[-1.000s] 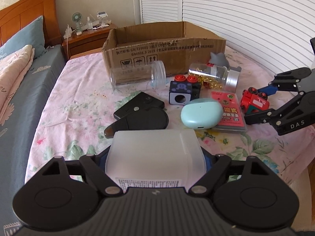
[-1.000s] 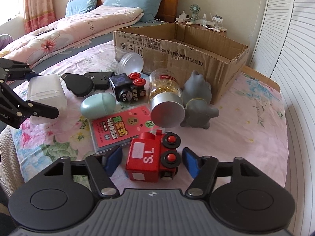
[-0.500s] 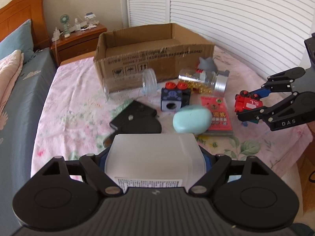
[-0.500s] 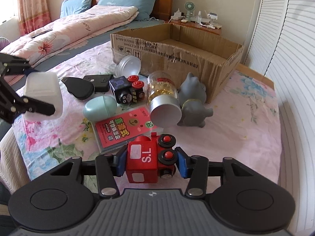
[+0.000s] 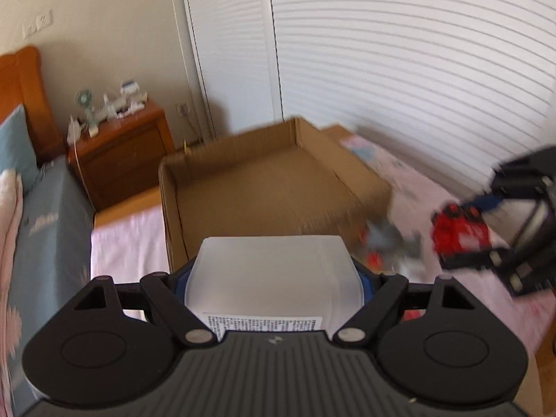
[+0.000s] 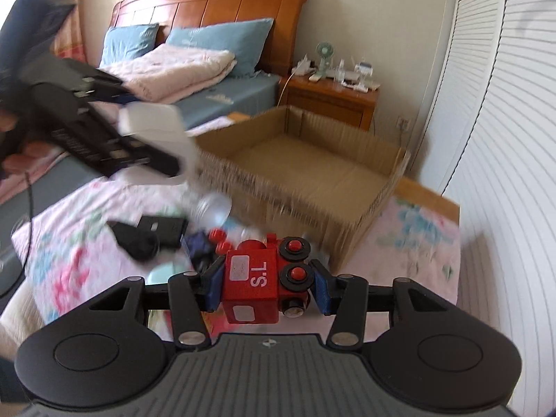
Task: Organize rigid objects
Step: 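Carry white box with left tool and red train with right tool into cardboard box, release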
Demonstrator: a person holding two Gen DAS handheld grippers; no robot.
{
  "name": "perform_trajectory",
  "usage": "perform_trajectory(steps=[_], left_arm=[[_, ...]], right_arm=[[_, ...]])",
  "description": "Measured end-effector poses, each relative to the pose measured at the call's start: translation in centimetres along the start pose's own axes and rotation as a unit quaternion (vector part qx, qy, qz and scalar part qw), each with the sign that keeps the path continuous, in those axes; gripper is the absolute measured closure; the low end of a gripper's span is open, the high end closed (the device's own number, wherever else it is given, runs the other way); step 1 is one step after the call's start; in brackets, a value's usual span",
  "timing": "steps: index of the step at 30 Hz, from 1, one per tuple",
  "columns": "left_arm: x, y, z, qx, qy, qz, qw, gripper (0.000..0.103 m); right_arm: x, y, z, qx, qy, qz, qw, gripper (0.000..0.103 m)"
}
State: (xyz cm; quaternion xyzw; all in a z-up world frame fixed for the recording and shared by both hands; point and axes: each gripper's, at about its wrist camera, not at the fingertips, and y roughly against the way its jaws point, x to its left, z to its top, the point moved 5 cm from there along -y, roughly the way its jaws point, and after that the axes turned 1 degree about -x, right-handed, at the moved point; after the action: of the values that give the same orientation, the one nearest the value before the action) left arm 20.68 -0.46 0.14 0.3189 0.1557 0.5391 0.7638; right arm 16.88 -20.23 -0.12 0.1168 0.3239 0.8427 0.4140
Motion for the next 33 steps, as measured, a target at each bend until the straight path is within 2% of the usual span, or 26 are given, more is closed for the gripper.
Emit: perform_trajectory(steps=[4, 9, 12, 14, 22, 33], left_arm=[[2.0, -5.1, 3.6, 0.014, 0.009, 0.003, 0.9999, 0.02], [4.9, -11.2, 6.0, 0.029, 0.027, 0.031, 0.9987, 0.02], [6.7, -13.2, 6.4, 0.03, 0.047, 0.054, 0.997, 0.01], [7.3, -13.2, 6.3, 0.021, 0.05, 0.06, 0.9967, 0.01], [7.3, -9.3, 3.9, 0.034, 0.042, 0.015, 0.9984, 0.008], [6.7, -2.6, -0.5, 0.021, 0.045, 0.01, 0.9987, 0.008]], right_arm=[[-0.9, -1.0, 2.4, -0.006, -0.012, -0.006, 1.0, 0.049], [-1.9, -2.3, 4.6, -0.006, -0.014, -0.015, 1.0, 0.049], [-2.3, -2.9, 5.4, -0.001, -0.014, -0.02, 1.0, 0.049], [-2.4, -3.2, 5.7, 0.001, -0.014, -0.023, 1.0, 0.049], [-2.7, -5.8, 7.4, 0.019, -0.018, -0.024, 0.999, 0.049], [-4.8, -12.5, 11.9, 0.056, -0.045, -0.045, 0.996, 0.048]])
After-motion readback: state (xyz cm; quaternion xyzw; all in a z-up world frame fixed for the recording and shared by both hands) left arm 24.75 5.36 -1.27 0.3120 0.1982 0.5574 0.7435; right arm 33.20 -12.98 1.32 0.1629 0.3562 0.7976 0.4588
